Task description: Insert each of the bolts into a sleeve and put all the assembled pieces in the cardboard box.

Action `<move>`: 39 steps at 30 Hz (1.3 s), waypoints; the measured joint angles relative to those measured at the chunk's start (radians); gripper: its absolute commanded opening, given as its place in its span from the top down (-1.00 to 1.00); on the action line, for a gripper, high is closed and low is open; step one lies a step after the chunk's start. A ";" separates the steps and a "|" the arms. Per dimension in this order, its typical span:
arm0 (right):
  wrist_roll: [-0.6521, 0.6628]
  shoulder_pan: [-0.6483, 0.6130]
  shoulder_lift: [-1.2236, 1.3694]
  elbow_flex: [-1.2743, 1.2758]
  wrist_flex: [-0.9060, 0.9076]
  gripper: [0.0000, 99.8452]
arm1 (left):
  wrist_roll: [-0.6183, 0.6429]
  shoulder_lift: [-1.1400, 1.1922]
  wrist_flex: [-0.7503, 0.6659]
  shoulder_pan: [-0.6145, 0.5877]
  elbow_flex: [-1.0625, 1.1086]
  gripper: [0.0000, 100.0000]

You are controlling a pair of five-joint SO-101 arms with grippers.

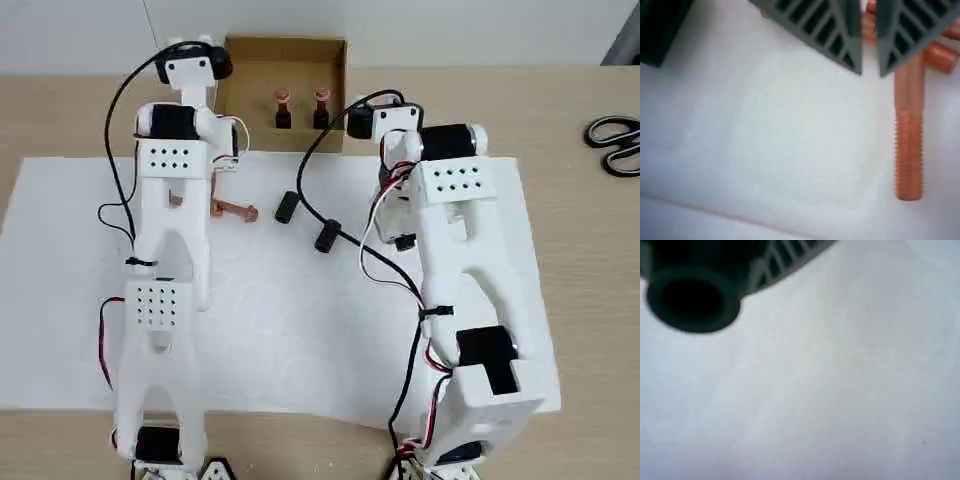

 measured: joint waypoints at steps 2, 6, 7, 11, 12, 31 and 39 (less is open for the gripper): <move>0.000 0.000 0.000 0.000 0.000 0.99 | 0.003 0.000 0.000 0.000 0.000 0.98; 0.000 -0.003 0.000 0.000 0.000 0.99 | -0.005 0.000 0.002 0.000 0.000 0.96; 0.000 -0.002 0.000 0.000 0.000 0.99 | -0.002 0.000 0.002 -0.003 0.000 0.93; 0.000 -0.002 0.000 0.000 0.000 0.99 | 0.008 0.000 0.002 -0.015 0.025 0.76; 0.000 -0.002 0.000 0.000 0.000 0.99 | 0.015 0.000 0.002 -0.015 0.040 0.74; 0.000 -0.002 0.000 0.000 0.000 0.99 | 0.032 0.000 -0.227 -0.068 0.350 0.96; 0.000 -0.002 0.000 0.000 0.000 0.99 | -0.028 -0.002 -0.199 -0.041 0.348 0.99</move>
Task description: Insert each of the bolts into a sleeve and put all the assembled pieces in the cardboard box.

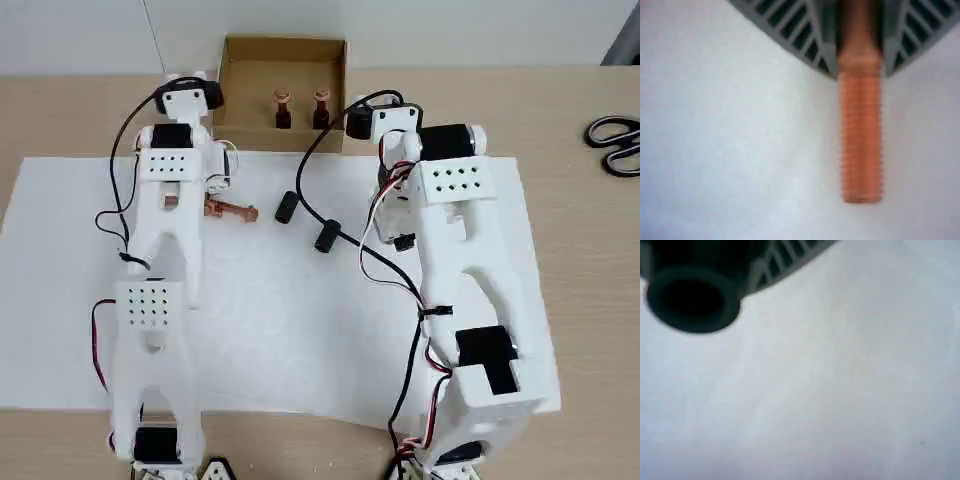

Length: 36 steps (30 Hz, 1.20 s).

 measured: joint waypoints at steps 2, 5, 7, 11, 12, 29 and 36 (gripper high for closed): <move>0.000 0.000 0.000 0.000 0.000 0.99 | 0.002 0.002 0.044 0.011 -0.038 0.99; 0.000 0.000 0.000 0.000 0.000 0.99 | 0.002 0.003 0.126 0.034 -0.129 0.99; 0.000 0.000 0.000 0.000 0.000 0.99 | 0.002 0.003 0.176 0.038 -0.206 0.99; 0.000 0.000 0.000 0.000 0.000 0.99 | -0.003 0.003 0.199 0.038 -0.305 0.99; 0.000 0.000 0.000 0.000 0.000 0.99 | -0.002 0.003 0.199 0.038 -0.313 0.99; 0.000 0.000 0.000 0.000 0.000 0.99 | -0.186 -0.775 0.201 0.043 0.407 0.99; 0.000 0.000 0.000 0.000 0.000 0.99 | -0.620 -1.143 0.201 0.109 0.885 0.99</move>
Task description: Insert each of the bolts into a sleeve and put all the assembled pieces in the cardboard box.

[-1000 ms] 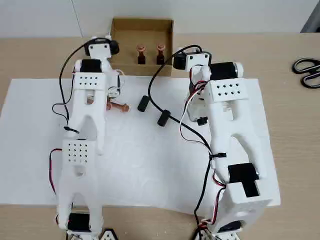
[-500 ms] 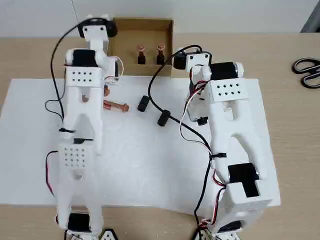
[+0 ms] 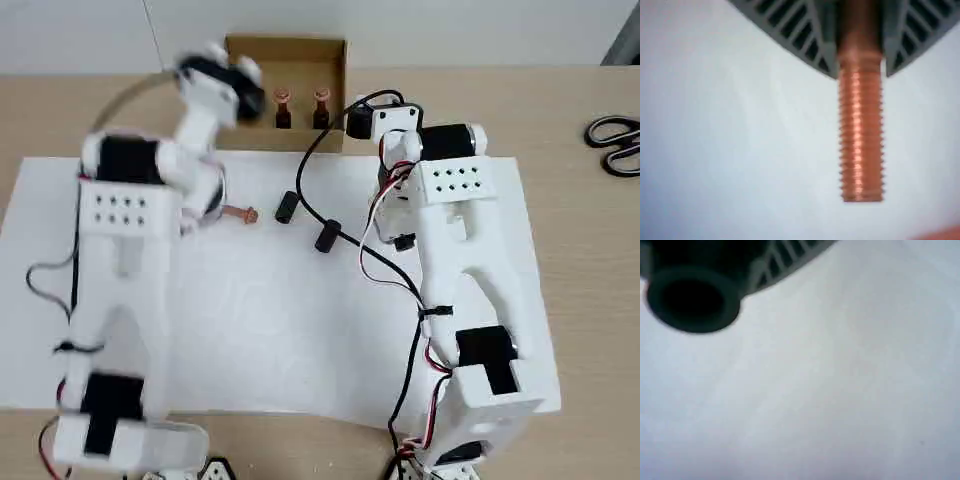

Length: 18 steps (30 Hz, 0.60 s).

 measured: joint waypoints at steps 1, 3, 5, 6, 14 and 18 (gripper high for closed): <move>0.000 0.000 0.000 0.000 0.000 0.99 | -0.071 -0.037 0.000 0.012 0.068 0.99; 0.000 0.000 0.000 0.000 0.002 0.99 | -0.190 -0.094 -0.002 0.029 0.186 0.99; 0.000 0.000 0.000 0.000 0.002 0.99 | -0.253 -0.123 -0.035 0.032 0.288 0.99; 0.000 0.000 0.000 0.000 0.002 0.99 | -0.261 -0.127 -0.063 0.032 0.333 0.99; 0.000 0.000 0.000 0.000 0.002 0.99 | -0.292 -0.127 -0.361 0.012 0.617 0.99; 0.000 0.000 0.000 0.000 0.002 0.99 | -0.411 -0.127 -0.489 0.018 0.703 0.99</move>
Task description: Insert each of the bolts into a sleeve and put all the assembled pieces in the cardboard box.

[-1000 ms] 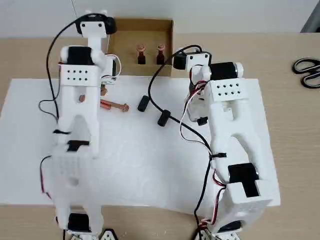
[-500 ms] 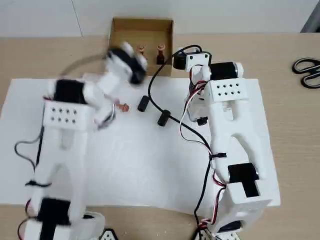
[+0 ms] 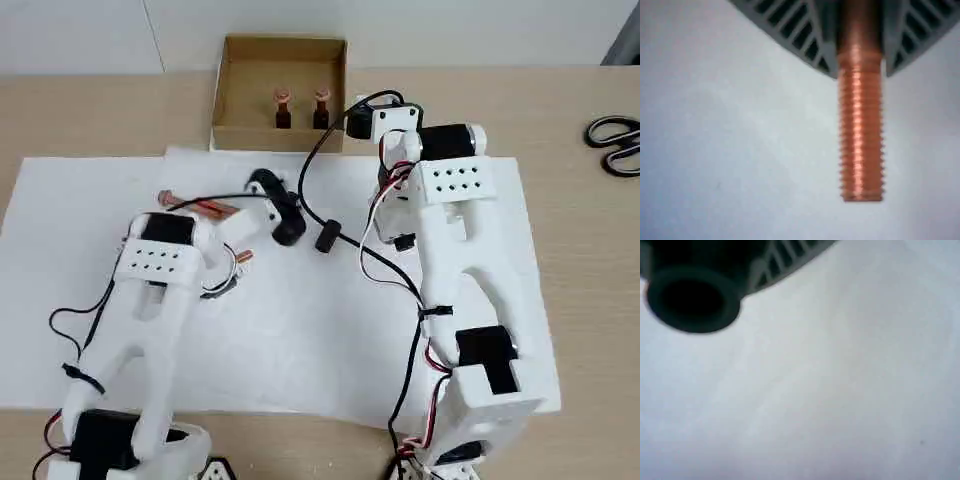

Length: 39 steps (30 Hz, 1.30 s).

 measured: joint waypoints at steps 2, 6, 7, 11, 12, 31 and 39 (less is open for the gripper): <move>0.000 0.000 0.000 0.000 0.000 0.99 | -0.083 0.000 -0.043 0.000 0.038 0.99; 0.000 0.000 0.000 0.000 0.000 0.99 | -0.123 0.000 -0.095 0.000 0.080 0.99; 0.000 0.000 0.000 0.000 0.000 0.99 | -0.126 0.000 -0.104 0.000 0.086 0.99; 0.000 0.000 0.000 0.000 0.000 0.99 | -0.126 0.000 -0.132 0.000 0.100 0.97; 0.000 0.000 0.000 0.000 0.000 0.99 | -0.126 0.000 -0.132 0.000 0.104 0.94; 0.000 0.000 0.000 0.000 0.000 0.99 | 0.157 0.000 -0.133 -0.015 0.051 0.76; 0.000 0.000 0.000 0.000 0.000 0.99 | 0.847 0.000 -0.081 -0.077 -0.130 0.76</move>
